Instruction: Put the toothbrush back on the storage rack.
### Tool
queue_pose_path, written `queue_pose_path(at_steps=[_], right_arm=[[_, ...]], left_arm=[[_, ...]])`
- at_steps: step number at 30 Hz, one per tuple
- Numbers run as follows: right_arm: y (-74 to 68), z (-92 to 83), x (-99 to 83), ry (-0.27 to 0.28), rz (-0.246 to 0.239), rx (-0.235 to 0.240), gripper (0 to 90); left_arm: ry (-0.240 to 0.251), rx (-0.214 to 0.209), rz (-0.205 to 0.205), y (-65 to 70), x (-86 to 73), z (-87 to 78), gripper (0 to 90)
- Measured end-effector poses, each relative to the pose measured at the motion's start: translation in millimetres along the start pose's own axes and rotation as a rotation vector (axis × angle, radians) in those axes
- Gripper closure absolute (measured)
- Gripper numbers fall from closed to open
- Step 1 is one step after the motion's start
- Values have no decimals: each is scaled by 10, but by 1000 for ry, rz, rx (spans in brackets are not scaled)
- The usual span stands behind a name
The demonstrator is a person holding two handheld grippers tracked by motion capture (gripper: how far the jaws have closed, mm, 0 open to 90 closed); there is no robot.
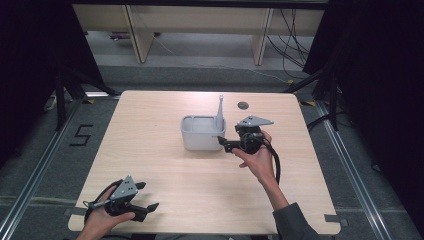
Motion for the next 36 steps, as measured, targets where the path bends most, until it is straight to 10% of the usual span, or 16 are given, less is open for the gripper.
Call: queue_pose_path(at_steps=[36], right_arm=[[-339,-84,-473,-97,-29,59,207]], left_arm=[[4,6,2,-6,4,-2,149]])
Point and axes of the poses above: each handheld gripper's, and its own axes: z roughly forward along the jaws, x roughly out of its top, y roughly to its right, the point moved 10 cm from there along z, roughly forward along the jaws, and after that the axes turned 10 degrees about -z, right-handed, at the moved point
